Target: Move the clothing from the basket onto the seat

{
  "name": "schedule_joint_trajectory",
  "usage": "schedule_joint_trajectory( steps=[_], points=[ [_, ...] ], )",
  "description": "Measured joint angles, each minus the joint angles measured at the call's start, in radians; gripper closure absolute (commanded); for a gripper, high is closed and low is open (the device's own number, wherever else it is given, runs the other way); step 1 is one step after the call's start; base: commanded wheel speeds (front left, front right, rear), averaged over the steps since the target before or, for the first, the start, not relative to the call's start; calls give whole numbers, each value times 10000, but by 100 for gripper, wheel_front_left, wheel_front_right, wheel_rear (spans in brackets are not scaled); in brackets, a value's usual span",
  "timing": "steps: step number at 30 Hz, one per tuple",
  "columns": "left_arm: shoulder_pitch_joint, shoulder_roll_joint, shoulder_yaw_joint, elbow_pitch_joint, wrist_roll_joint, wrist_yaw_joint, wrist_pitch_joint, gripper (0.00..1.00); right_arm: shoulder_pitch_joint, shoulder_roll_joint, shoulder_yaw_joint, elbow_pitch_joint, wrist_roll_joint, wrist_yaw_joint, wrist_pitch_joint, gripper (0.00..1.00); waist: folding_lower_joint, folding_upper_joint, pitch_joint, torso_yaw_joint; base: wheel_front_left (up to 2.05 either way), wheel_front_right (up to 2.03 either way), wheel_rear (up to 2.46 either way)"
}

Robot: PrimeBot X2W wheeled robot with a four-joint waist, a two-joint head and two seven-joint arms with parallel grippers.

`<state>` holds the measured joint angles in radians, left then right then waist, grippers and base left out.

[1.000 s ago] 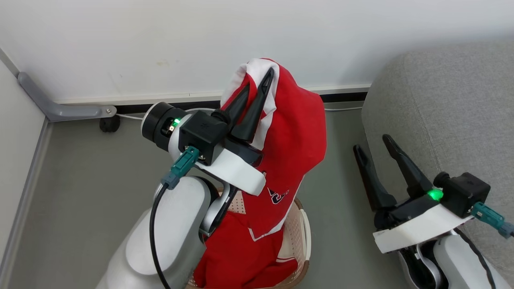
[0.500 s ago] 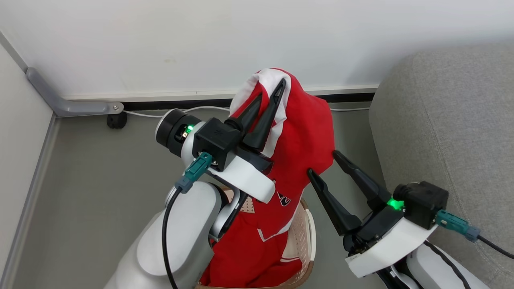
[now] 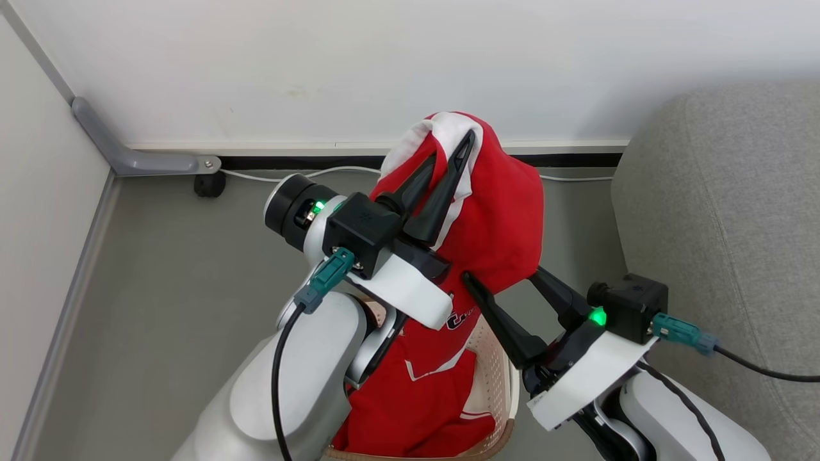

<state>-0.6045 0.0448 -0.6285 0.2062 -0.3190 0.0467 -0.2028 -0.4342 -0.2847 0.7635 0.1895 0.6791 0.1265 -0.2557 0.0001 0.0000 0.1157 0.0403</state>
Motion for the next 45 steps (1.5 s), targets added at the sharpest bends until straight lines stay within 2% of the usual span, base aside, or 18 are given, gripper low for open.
schedule_joint_trajectory(
  steps=[2,3,4,5,6,14,15,16,17,26,33,38,45],
  points=[
    [0,0,-44,12,-4,38,-15,100,-108,12,13,109,0,0,0,0,0,0,3,57,0,0,0],
    [0,-2,-58,23,-23,44,-36,100,-139,21,12,142,0,0,0,7,0,0,5,83,0,0,0],
    [0,0,-69,42,-58,46,-44,100,-165,36,10,173,-2,0,0,34,0,0,8,103,0,0,0],
    [1,0,-84,71,-107,77,-44,100,-190,61,-12,201,-21,0,0,95,0,0,9,115,0,0,0],
    [1,-2,-105,107,-173,88,-58,100,-201,100,-82,207,-52,0,0,100,0,0,13,127,0,0,0],
    [7,-4,-265,391,-387,136,-215,100,-260,230,-370,234,-297,0,0,100,0,0,9,126,0,0,0],
    [9,-6,-265,410,-439,157,-267,84,-260,226,-372,234,-297,0,0,100,0,0,7,112,0,0,0],
    [9,-6,-265,453,-454,161,-280,40,-259,219,-364,234,-297,0,0,100,0,0,1,98,0,0,0],
    [17,-8,-263,499,-458,161,-301,0,-259,211,-364,236,-305,0,0,100,0,0,-9,81,0,0,0],
    [222,-17,-221,894,-533,140,-456,0,-240,165,-389,234,-512,0,0,100,0,0,-113,-53,0,0,0],
    [491,-2,-217,1317,-600,-52,-529,0,-212,90,-698,192,-658,0,0,100,0,0,-150,-139,0,0,0],
    [755,46,-100,1662,-602,-132,-529,0,-211,84,-1143,111,-725,0,0,100,0,0,-149,-473,0,0,0],
    [1068,92,88,1856,-602,-554,-529,0,-210,44,-1478,-86,-813,0,0,100,-1,0,-202,-1100,0,0,0]
  ],
)
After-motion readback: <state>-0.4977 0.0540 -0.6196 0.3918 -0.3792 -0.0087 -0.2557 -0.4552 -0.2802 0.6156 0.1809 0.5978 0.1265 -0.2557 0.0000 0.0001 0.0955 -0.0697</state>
